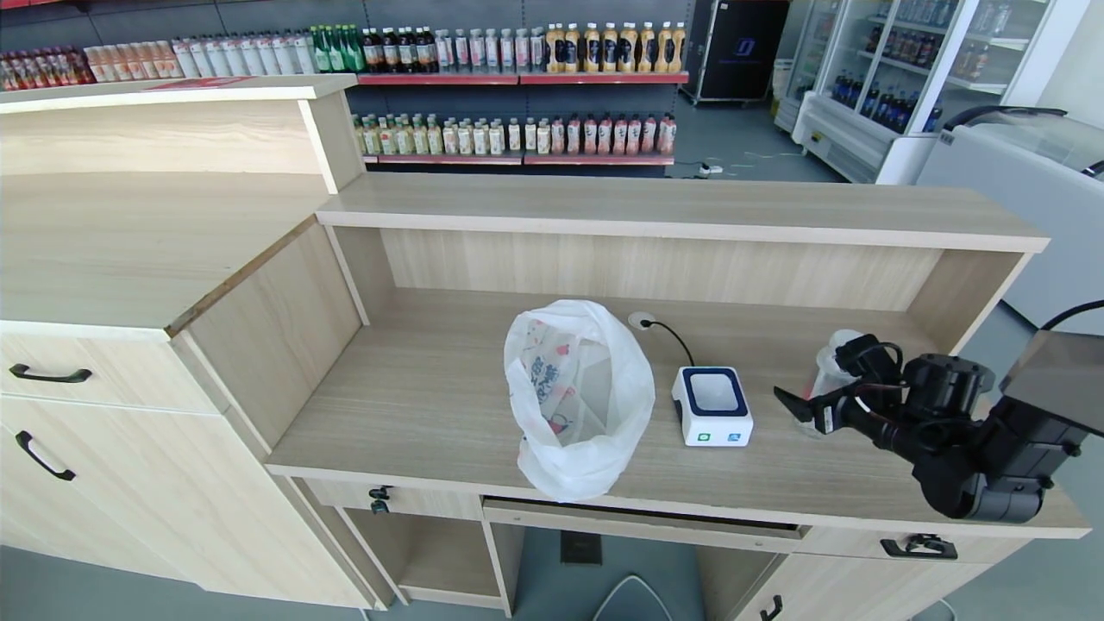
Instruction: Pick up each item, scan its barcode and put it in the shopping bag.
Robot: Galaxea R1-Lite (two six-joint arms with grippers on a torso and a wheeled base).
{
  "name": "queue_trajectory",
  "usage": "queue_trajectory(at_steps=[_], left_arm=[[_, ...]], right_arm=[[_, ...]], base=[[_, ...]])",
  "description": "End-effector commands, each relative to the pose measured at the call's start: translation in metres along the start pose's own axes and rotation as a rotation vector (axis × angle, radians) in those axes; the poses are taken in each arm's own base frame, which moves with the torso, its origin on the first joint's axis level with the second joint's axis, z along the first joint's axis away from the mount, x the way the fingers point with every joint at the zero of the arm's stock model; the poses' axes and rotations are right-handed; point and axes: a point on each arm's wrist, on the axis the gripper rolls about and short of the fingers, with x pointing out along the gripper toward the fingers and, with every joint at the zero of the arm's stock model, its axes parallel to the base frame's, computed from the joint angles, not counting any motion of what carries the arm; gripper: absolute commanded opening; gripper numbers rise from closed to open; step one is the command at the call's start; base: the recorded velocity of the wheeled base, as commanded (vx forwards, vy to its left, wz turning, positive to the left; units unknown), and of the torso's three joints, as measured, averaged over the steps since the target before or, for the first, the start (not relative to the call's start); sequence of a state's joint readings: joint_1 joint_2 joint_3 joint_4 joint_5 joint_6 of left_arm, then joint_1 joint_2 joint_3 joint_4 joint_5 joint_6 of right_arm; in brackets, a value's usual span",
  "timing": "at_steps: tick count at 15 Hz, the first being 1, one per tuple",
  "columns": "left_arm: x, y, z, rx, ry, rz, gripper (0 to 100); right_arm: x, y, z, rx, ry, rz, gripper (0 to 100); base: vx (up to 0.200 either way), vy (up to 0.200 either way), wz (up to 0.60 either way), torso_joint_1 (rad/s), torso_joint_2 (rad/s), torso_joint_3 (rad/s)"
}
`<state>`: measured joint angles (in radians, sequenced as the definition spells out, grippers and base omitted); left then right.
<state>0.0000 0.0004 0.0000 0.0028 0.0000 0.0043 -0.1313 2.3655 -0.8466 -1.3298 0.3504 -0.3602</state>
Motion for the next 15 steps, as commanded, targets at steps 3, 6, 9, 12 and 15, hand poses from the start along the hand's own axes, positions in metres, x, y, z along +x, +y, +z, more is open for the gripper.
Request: queue_trajectory(at_steps=[3, 6, 9, 12, 15], left_arm=[[0.000, 0.000, 0.000, 0.000, 0.000, 0.000, 100], [0.000, 0.000, 0.000, 0.000, 0.000, 0.000, 100], [0.000, 0.000, 0.000, 0.000, 0.000, 0.000, 100], [0.000, 0.000, 0.000, 0.000, 0.000, 0.000, 100], [0.000, 0.000, 0.000, 0.000, 0.000, 0.000, 100]], right_arm=[[0.002, -0.010, 0.000, 0.003, -0.007, -0.023, 100], [-0.003, -0.023, 0.000, 0.024, -0.010, -0.055, 0], [-0.008, -0.033, -0.006, 0.046, 0.035, -0.072, 0], [-0.009, -0.036, -0.009, 0.083, 0.059, -0.073, 0], [-0.006, -0.036, -0.010, 0.089, 0.050, -0.058, 0]], base=[[0.000, 0.000, 0.00, 0.000, 0.00, 0.000], [0.000, 0.000, 0.00, 0.000, 0.00, 0.000], [0.000, 0.000, 0.00, 0.000, 0.00, 0.000], [0.000, 0.000, 0.00, 0.000, 0.00, 0.000], [0.000, 0.000, 0.00, 0.000, 0.00, 0.000]])
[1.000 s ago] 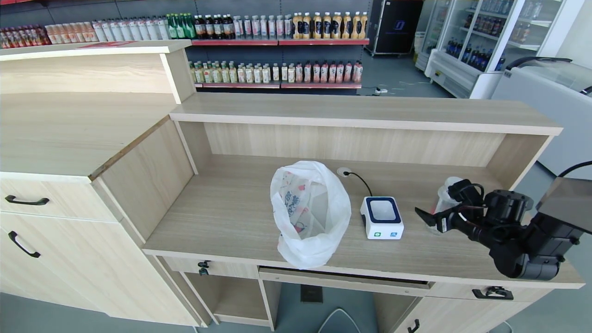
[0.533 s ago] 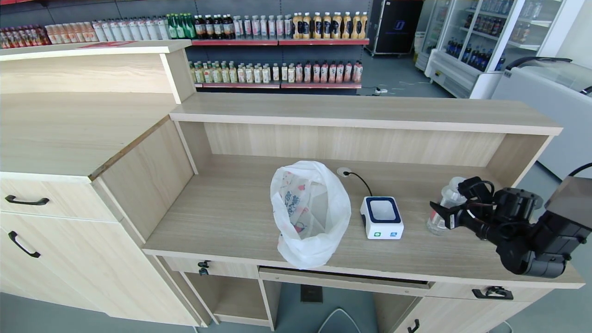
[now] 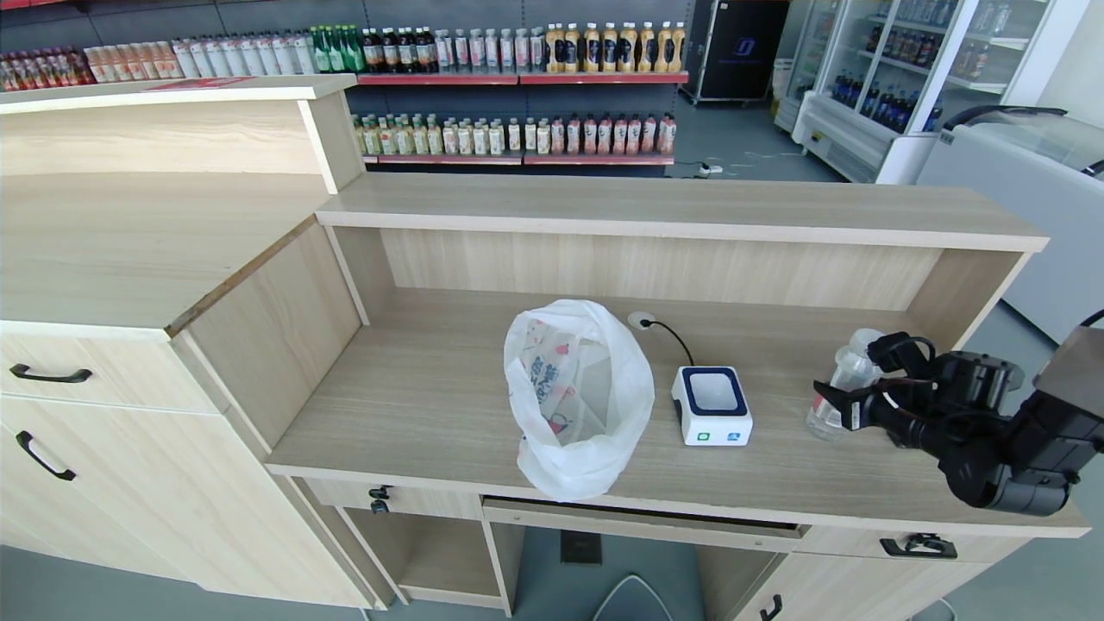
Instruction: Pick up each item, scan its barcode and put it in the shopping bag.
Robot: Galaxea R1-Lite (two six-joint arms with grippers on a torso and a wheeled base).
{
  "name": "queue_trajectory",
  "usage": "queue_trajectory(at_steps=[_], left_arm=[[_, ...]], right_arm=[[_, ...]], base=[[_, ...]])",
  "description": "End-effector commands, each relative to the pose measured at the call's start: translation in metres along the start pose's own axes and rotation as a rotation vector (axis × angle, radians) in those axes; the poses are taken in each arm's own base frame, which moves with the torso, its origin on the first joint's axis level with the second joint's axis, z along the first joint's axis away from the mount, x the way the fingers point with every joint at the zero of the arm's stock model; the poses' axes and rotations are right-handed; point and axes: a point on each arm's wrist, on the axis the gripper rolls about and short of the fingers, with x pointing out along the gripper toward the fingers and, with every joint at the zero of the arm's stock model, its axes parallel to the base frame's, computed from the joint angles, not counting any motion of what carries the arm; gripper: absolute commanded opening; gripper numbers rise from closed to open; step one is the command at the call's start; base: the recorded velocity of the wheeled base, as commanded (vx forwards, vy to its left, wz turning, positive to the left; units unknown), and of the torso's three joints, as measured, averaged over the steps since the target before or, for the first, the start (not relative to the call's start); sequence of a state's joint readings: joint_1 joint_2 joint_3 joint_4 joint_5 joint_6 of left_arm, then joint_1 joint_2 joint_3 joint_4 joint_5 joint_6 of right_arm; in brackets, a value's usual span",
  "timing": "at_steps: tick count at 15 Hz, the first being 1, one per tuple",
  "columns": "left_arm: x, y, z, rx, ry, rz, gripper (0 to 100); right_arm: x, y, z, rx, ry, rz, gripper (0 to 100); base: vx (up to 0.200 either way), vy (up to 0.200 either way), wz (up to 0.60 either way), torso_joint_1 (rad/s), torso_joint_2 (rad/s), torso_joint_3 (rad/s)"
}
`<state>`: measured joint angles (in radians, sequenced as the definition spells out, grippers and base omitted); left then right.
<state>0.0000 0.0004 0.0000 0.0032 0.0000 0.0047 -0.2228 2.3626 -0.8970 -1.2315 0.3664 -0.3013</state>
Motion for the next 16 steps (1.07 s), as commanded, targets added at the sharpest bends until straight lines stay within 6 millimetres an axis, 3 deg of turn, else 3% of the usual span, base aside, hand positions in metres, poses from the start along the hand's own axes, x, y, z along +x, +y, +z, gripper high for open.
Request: queue_trajectory(at_steps=[1, 3, 7, 8, 10, 12, 13, 16], left_arm=[[0.000, 0.000, 0.000, 0.000, -0.001, 0.000, 100], [0.000, 0.000, 0.000, 0.000, -0.001, 0.000, 100], [0.000, 0.000, 0.000, 0.000, -0.001, 0.000, 100], [0.000, 0.000, 0.000, 0.000, -0.001, 0.000, 100], [0.000, 0.000, 0.000, 0.000, -0.001, 0.000, 100], [0.000, 0.000, 0.000, 0.000, -0.001, 0.000, 100], [0.000, 0.000, 0.000, 0.000, -0.001, 0.000, 100], [0.000, 0.000, 0.000, 0.000, -0.001, 0.000, 100]], right_arm=[[0.001, -0.001, 0.002, -0.004, -0.009, 0.003, 0], [0.003, -0.003, 0.008, 0.006, -0.022, 0.000, 0], [-0.019, -0.001, 0.054, 0.048, -0.033, 0.010, 0], [-0.045, 0.001, 0.097, 0.116, -0.053, 0.014, 0], [-0.095, 0.010, 0.154, 0.238, -0.003, 0.006, 0], [-0.126, 0.025, 0.187, 0.328, 0.050, -0.004, 0], [-0.151, 0.049, 0.217, 0.439, 0.076, 0.013, 0], [-0.180, 0.101, 0.259, 0.573, 0.129, 0.054, 0]], base=[[0.000, 0.000, 0.00, 0.000, 0.00, 0.000], [0.000, 0.000, 0.00, 0.000, 0.00, 0.000], [0.000, 0.000, 0.00, 0.000, 0.00, 0.000], [0.000, 0.000, 0.00, 0.000, 0.00, 0.000], [0.000, 0.000, 0.00, 0.000, 0.00, 0.000], [0.000, 0.000, 0.00, 0.000, 0.00, 0.000], [0.000, 0.000, 0.00, 0.000, 0.00, 0.000], [0.000, 0.000, 0.00, 0.000, 0.00, 0.000]])
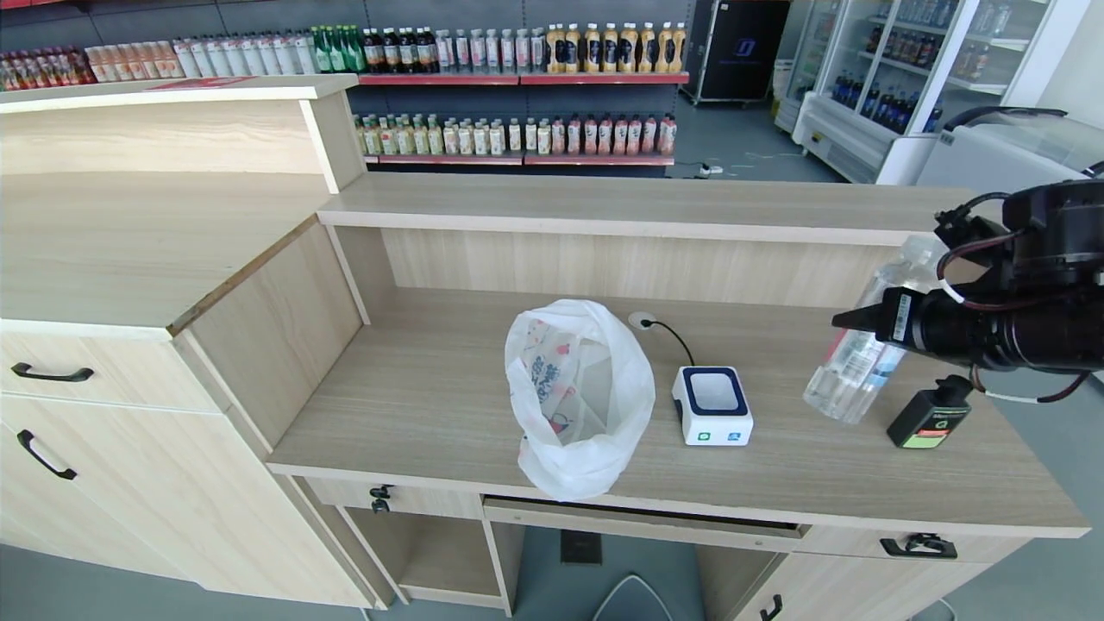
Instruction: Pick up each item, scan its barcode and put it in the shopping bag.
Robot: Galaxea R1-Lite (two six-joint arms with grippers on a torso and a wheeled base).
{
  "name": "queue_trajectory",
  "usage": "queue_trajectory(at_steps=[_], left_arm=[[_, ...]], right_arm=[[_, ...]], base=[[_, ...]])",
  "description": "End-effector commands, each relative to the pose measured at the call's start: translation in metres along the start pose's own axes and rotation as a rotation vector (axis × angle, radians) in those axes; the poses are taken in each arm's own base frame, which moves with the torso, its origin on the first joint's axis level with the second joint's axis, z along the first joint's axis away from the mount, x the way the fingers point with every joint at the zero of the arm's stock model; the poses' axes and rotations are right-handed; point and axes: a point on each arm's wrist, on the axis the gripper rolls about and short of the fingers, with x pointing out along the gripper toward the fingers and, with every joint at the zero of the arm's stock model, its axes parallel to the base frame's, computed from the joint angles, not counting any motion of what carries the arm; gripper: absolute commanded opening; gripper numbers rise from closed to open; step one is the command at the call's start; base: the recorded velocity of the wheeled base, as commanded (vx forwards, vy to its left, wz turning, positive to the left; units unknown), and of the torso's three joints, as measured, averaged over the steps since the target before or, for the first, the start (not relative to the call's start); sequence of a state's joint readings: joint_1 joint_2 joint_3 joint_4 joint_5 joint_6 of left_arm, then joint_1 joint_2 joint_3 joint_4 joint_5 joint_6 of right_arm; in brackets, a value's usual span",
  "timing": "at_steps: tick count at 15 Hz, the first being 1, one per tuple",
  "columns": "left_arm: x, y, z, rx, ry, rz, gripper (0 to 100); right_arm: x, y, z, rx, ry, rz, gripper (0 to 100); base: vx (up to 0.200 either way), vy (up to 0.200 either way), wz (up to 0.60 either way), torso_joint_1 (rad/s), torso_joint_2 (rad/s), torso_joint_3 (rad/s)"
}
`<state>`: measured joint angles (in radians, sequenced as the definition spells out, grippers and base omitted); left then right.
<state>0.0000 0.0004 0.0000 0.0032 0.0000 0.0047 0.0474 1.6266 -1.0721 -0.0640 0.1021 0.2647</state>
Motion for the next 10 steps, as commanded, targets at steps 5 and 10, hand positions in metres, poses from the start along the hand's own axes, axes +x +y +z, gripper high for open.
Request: queue_trajectory(at_steps=[5, 10], left_arm=[[0.000, 0.000, 0.000, 0.000, -0.001, 0.000, 100], [0.000, 0.000, 0.000, 0.000, -0.001, 0.000, 100]], right_arm=[[-0.103, 0.108, 0.017, 0.065, -0.091, 0.259, 0], [-0.155, 0.121, -0.003, 0.061, 0.022, 0.462, 0]], base=[[0.000, 0.000, 0.00, 0.000, 0.00, 0.000], [0.000, 0.000, 0.00, 0.000, 0.00, 0.000]])
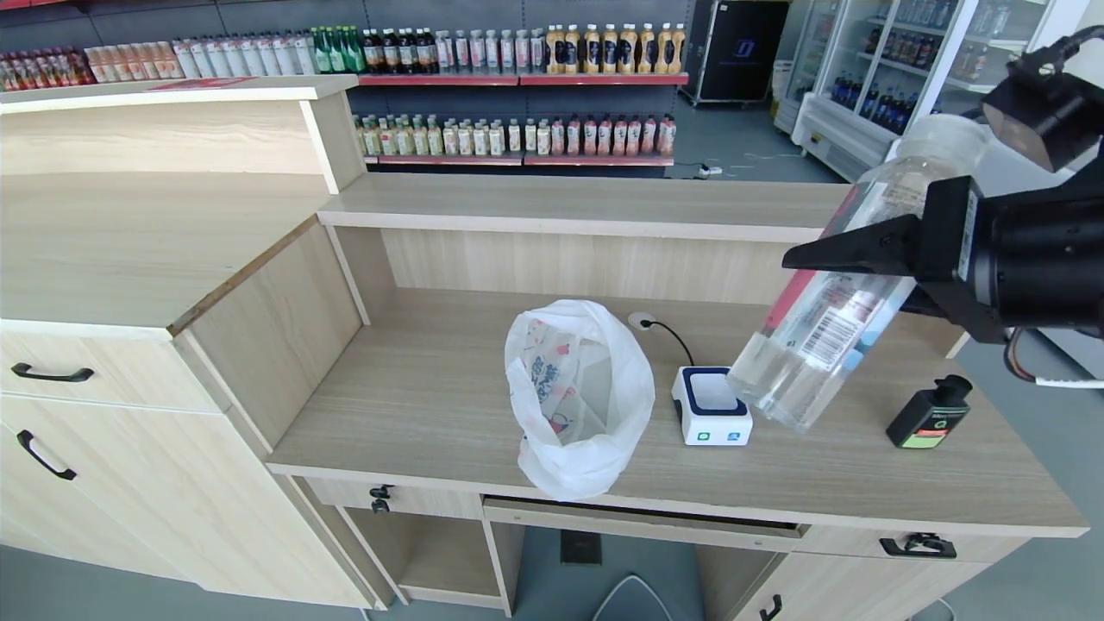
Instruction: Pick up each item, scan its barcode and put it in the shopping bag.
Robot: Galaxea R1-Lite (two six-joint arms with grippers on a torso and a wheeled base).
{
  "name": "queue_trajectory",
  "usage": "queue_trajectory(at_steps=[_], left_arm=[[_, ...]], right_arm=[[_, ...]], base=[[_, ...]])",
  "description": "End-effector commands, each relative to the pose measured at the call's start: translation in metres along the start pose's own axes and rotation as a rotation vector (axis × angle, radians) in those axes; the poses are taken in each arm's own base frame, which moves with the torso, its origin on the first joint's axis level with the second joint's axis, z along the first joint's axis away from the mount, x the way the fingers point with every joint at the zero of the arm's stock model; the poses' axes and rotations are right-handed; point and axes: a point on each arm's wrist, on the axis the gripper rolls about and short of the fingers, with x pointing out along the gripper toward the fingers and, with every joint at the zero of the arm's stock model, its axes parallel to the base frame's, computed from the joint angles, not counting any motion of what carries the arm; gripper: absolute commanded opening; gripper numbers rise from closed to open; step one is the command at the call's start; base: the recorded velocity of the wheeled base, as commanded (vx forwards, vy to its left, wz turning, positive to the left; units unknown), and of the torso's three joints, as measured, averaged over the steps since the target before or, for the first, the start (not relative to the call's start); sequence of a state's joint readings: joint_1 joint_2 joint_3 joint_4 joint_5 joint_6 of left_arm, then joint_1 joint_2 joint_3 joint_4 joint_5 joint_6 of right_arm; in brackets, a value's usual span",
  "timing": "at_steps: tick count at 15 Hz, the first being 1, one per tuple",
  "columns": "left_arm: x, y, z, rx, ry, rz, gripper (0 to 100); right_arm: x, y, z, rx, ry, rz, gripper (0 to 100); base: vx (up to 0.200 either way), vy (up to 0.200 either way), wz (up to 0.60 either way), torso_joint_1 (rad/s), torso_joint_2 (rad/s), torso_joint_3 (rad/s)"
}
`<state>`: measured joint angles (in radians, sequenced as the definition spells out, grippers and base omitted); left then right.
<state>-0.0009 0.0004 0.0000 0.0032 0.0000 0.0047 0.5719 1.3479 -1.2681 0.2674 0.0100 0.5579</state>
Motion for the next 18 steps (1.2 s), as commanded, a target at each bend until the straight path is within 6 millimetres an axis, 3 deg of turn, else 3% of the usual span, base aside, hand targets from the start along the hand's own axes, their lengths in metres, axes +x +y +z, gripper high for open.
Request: queue_trajectory(at_steps=[1, 8, 18], left_arm=[[0.000, 0.000, 0.000, 0.000, -0.001, 0.001, 100], [0.000, 0.000, 0.000, 0.000, -0.001, 0.001, 100], [0.000, 0.000, 0.000, 0.000, -0.001, 0.001, 100]], right_arm=[[-0.025, 0.009, -0.008, -0.015, -0.001, 0.077, 0], [-0.046, 0.010, -0.035, -0.059, 0.082, 0.182, 0], [-0.072, 0.002, -0.047, -0.111, 0.098, 0.242, 0]], base=[[0.000, 0.000, 0.00, 0.000, 0.00, 0.000], [0.000, 0.000, 0.00, 0.000, 0.00, 0.000], [0.000, 0.000, 0.00, 0.000, 0.00, 0.000]])
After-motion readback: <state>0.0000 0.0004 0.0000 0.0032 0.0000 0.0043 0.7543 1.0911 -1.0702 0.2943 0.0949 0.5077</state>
